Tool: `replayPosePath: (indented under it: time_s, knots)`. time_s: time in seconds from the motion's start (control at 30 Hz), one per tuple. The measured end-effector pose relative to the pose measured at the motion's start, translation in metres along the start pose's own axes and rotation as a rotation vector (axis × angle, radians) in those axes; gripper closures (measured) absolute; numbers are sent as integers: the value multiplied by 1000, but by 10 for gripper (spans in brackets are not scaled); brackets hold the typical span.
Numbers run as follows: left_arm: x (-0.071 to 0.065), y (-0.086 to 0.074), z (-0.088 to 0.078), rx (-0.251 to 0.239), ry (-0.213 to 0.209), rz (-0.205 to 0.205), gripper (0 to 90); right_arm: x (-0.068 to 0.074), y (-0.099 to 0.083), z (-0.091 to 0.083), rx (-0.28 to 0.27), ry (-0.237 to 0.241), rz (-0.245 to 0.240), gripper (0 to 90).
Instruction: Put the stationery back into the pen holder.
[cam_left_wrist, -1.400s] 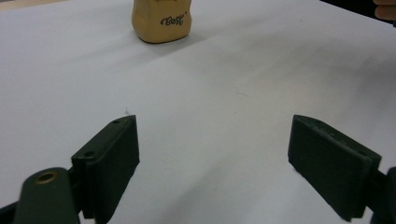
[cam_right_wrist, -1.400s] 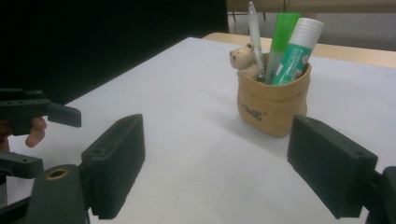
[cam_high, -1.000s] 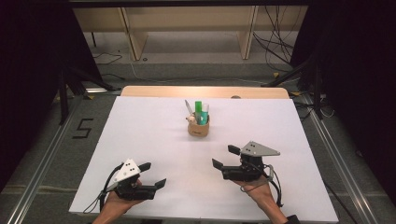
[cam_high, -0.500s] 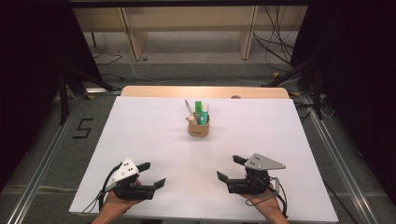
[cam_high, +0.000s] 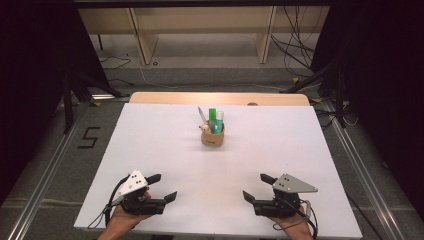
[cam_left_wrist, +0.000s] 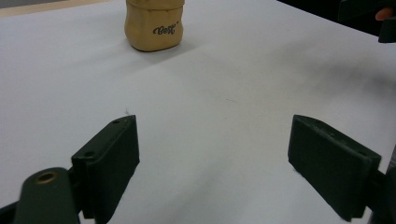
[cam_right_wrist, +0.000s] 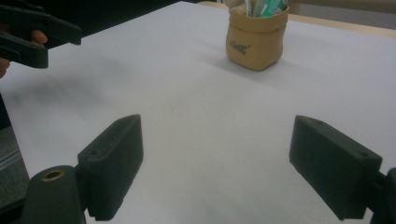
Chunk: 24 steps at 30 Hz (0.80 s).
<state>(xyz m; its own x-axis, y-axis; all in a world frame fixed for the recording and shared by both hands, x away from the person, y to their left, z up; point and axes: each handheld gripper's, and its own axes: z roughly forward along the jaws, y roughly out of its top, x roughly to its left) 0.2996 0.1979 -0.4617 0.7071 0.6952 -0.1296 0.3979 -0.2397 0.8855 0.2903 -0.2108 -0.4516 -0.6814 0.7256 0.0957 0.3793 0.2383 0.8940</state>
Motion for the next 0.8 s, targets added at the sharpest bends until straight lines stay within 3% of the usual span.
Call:
replayPosePath:
  time_s: [0.8]
  knots:
    - [0, 0, 0, -1, 0, -1, 161, -1, -1, 1, 0, -5, 0, 187]
